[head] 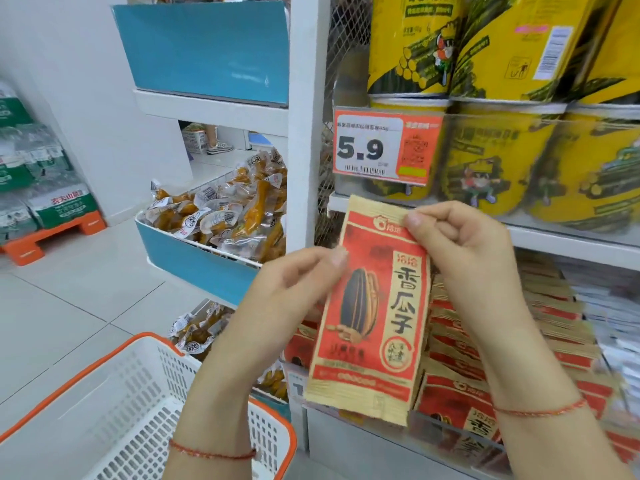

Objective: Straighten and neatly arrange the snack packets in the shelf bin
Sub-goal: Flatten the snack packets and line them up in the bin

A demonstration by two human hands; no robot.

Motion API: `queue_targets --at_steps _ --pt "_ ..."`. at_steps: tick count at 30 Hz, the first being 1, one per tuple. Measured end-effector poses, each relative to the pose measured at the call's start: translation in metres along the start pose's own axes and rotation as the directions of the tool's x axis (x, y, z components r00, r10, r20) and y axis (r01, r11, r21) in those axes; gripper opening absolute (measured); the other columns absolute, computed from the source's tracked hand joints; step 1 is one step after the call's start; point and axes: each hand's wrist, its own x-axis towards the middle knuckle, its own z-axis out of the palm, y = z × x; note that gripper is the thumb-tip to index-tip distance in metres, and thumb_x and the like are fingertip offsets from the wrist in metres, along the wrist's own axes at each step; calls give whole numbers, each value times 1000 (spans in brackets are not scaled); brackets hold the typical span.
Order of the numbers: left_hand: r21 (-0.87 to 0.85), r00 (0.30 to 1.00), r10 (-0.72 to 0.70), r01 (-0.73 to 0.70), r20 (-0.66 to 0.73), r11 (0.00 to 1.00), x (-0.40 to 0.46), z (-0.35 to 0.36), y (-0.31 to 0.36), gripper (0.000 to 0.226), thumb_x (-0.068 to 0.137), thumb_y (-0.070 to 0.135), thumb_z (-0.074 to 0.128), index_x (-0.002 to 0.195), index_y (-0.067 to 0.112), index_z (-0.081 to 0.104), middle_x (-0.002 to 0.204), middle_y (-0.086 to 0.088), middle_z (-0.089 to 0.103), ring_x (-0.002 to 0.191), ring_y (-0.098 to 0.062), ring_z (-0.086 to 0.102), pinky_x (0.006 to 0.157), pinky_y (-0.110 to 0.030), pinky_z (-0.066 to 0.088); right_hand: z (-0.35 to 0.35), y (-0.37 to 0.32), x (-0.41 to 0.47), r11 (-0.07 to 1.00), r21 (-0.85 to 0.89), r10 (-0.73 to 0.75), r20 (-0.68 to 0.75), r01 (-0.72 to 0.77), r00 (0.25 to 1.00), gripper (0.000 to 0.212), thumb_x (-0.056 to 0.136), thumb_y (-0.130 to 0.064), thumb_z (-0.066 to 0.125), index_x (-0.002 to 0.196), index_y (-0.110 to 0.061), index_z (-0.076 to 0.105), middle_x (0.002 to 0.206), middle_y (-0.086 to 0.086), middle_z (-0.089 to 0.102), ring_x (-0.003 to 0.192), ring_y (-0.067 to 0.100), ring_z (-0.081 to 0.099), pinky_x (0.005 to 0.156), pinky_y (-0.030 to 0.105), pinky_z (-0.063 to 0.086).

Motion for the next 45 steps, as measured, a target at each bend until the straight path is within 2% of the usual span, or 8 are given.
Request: queue_targets --at_steps 3,10,17,24,28,34,39,45 --pt "11 997 -74 74 -5 997 4 4 -9 23 86 32 60 100 14 67 84 -6 77 72 -21 74 60 -24 56 1 5 -1 999 14 45 -39 -44 998 8 90 -18 63 83 -15 64 58 -7 68 51 2 61 49 14 44" --pt "-147 987 -101 83 -127 986 10 16 -16 25 90 30 57 104 12 68 89 -6 77 74 -18 73 59 -25 56 -3 1 -6 930 271 258 -1 -248 966 31 99 -31 44 88 -16 69 71 0 70 54 7 60 44 17 41" --pt "-328 976 -158 101 -152 939 14 25 -21 30 94 32 49 98 15 74 93 -6 75 78 -15 71 66 -25 58 5 -2 -15 967 200 151 49 -158 987 11 88 -19 63 80 -16 70 71 -1 72 59 7 63 51 21 46" --pt "-422 977 -191 133 -98 897 12 30 -14 43 103 19 40 76 15 74 60 2 64 46 -9 59 44 -17 45 14 -10 -21 941 315 109 70 -126 992 18 81 -20 66 64 -18 66 61 1 68 52 10 61 48 20 47" --pt "-422 976 -191 131 -102 897 12 30 -14 56 102 18 39 56 20 71 56 2 60 45 -9 56 42 -18 43 15 -13 -23 944 284 138 125 -169 983 16 80 -26 65 72 -12 67 61 -1 67 51 8 60 49 19 49" --pt "-430 975 -142 57 -169 901 14 25 -17 34 104 24 41 95 10 71 67 -2 69 56 -10 64 50 -20 50 14 -15 -26 945 209 198 244 -251 949 26 75 -28 68 88 -6 64 62 -3 64 53 6 58 47 21 47" --pt "-377 978 -113 40 -175 925 14 26 -20 33 104 24 38 99 11 68 67 1 69 58 -9 65 53 -20 51 18 -13 -25 905 274 248 284 -326 926 9 87 -11 62 93 -5 60 67 5 63 53 10 57 51 24 48" --pt "-358 975 -118 43 -189 933 13 24 -22 33 83 41 54 100 22 76 98 -8 72 86 -17 68 79 -31 55 22 -10 -25 890 301 269 257 -342 928 12 89 -11 59 96 -1 59 66 4 63 52 7 59 52 21 50"
